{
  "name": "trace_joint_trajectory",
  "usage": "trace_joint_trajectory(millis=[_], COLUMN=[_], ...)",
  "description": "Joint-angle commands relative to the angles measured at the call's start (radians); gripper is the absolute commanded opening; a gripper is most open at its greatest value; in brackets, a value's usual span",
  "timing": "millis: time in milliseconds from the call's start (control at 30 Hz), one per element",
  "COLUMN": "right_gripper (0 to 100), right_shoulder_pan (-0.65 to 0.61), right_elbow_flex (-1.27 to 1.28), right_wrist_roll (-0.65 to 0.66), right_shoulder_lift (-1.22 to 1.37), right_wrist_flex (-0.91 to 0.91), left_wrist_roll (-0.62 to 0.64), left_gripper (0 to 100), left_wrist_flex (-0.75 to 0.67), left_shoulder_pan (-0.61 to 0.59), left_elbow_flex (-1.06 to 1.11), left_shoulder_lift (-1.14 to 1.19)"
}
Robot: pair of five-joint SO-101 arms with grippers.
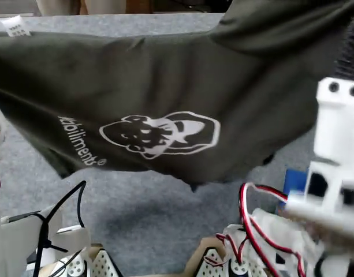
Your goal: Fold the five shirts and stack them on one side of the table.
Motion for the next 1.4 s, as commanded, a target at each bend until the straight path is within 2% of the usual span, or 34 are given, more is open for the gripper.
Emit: trace_joint_trajectory(millis=[0, 467, 767, 867, 1067, 1200, 1367], right_gripper=[0.5, 0.5, 0.5, 0.5, 0.5, 0.5, 0.5], right_shoulder_pan=[-0.010, -0.010, -0.012, -0.013, -0.012, -0.013, -0.013], right_elbow_flex=[0.030, 0.329, 0.545, 0.650, 0.986, 1.150, 1.196], right_wrist_roll=[0.048, 0.044, 0.043, 0.017, -0.048, -0.054, -0.054], right_shoulder_lift=[-0.036, -0.082, -0.081, -0.079, -0.054, 0.024, 0.196], right_wrist_flex=[-0.094, -0.078, -0.083, -0.109, -0.374, -0.568, -0.752], left_wrist_roll=[-0.009, -0.009, -0.009, -0.003, -0.008, -0.009, -0.011], left_gripper=[2, 2, 2, 2, 2, 2, 2], left_wrist_flex=[0.009, 0.009, -0.012, -0.137, -0.511, -0.694, -0.882], left_shoulder_pan=[-0.015, -0.015, -0.008, -0.008, -0.005, 0.015, 0.052], left_elbow_flex=[-0.008, -0.002, 0.313, 0.488, 0.806, 0.890, 0.911], left_shoulder_lift=[-0.007, 0.001, 0.008, 0.065, 0.223, 0.306, 0.467])
